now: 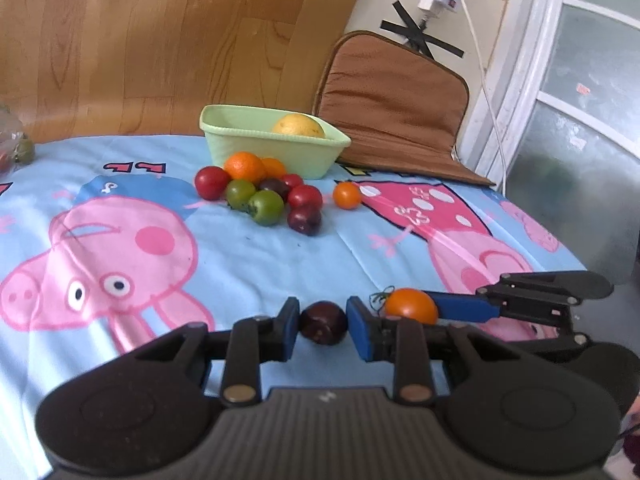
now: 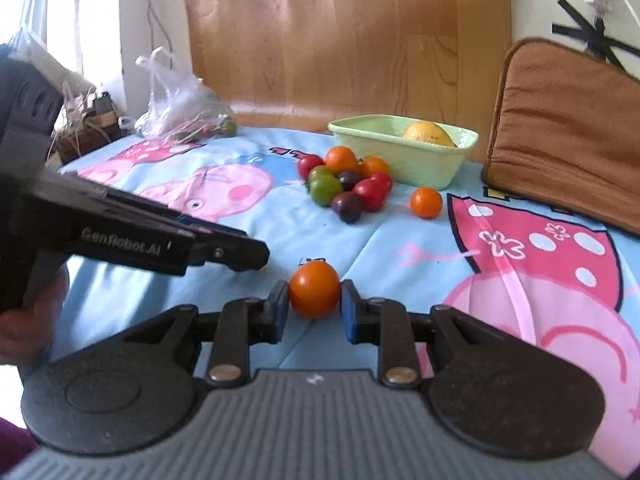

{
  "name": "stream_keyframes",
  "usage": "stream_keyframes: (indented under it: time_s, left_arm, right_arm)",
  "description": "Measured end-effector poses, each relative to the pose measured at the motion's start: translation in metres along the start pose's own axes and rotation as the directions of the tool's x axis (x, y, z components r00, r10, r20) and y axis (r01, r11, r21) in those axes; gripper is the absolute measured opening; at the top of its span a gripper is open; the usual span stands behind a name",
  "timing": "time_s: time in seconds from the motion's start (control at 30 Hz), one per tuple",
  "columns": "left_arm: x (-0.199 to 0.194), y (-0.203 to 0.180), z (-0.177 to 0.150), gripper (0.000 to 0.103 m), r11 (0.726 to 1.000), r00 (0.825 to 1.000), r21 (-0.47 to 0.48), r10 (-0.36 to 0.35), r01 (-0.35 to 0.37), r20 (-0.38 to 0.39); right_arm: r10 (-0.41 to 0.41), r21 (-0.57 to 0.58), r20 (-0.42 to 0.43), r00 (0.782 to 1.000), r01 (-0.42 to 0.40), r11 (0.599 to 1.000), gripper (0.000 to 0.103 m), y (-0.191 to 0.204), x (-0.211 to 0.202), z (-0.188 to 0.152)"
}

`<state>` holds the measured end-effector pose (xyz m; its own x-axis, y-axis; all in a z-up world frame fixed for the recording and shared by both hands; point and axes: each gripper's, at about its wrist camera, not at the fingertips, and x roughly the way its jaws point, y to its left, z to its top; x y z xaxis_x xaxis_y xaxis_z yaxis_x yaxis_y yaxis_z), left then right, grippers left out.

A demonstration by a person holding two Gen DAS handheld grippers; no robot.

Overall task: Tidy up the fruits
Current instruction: 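Carry the plum and tomato into the green bowl and release both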

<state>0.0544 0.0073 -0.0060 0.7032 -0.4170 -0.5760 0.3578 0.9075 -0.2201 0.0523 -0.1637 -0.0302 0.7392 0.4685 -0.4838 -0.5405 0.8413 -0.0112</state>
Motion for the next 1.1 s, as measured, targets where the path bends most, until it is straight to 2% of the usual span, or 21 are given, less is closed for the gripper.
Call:
stream_keyframes:
  time_s: [0.07, 0.1, 0.17, 0.23, 0.4, 0.47, 0.6, 0.67, 0.7, 0.73, 0.9, 1.1]
  left_arm:
    - [0.001, -0.001, -0.003, 0.028, 1.000, 1.000, 0.008, 0.014, -0.014, 0.000]
    - [0.001, -0.002, -0.003, 0.036, 1.000, 1.000, 0.011, 0.019, -0.019, -0.001]
    - [-0.001, -0.005, -0.004, 0.074, 0.998, 0.999, 0.021, 0.052, -0.053, 0.010]
    - [-0.007, -0.007, -0.005, 0.081, 0.995, 0.995, 0.035, 0.087, -0.088, 0.047]
    - [-0.013, -0.010, -0.008, 0.076, 0.995, 0.995, 0.061, 0.073, -0.078, 0.072]
    - [-0.013, -0.010, -0.008, 0.071, 0.995, 0.996, 0.067, 0.069, -0.073, 0.062]
    - [-0.009, -0.008, -0.008, 0.058, 0.996, 0.998, 0.061, 0.056, -0.057, 0.030]
    - [-0.004, -0.007, -0.008, 0.034, 0.998, 0.999, 0.053, 0.035, -0.035, 0.002]
    - [-0.004, -0.007, -0.008, 0.025, 0.998, 0.999, 0.054, 0.031, -0.032, 0.006]
    - [-0.003, -0.006, -0.008, 0.026, 0.999, 1.000, 0.052, 0.017, -0.016, -0.002]
    - [-0.003, -0.005, 0.002, 0.026, 0.999, 1.000, 0.043, -0.018, 0.018, 0.005]
    - [0.004, 0.001, 0.052, 0.026, 0.998, 0.997, 0.048, -0.047, 0.044, 0.065]
  right_arm:
    - [-0.006, -0.007, -0.007, 1.000, 0.006, 1.000, 0.030, 0.004, -0.001, -0.004]
    - [-0.009, -0.003, -0.003, 1.000, 0.009, 1.000, 0.031, 0.004, -0.001, -0.006]
    - [-0.012, 0.009, -0.002, 1.000, 0.012, 1.000, 0.031, 0.003, -0.001, -0.005]
    - [-0.014, 0.016, -0.002, 1.000, 0.014, 1.000, 0.032, 0.002, 0.000, -0.006]
    - [-0.015, 0.028, 0.005, 1.000, 0.015, 0.999, 0.038, 0.003, -0.003, -0.009]
    - [-0.015, 0.027, 0.007, 1.000, 0.015, 1.000, 0.042, 0.003, -0.004, -0.009]
    - [-0.016, 0.014, 0.011, 1.000, 0.016, 1.000, 0.042, 0.005, -0.005, -0.010]
    - [-0.013, 0.012, 0.016, 1.000, 0.013, 1.000, 0.041, 0.005, -0.005, -0.010]
    - [-0.007, 0.011, 0.013, 1.000, 0.006, 1.000, 0.033, 0.005, -0.005, -0.010]
    - [-0.003, 0.010, 0.007, 1.000, 0.003, 1.000, 0.029, 0.005, -0.003, -0.009]
    - [0.019, 0.041, 0.006, 1.000, -0.019, 0.999, 0.029, -0.001, -0.001, -0.006]
    - [-0.001, 0.039, 0.069, 0.998, -0.001, 0.999, 0.029, -0.016, 0.004, 0.025]
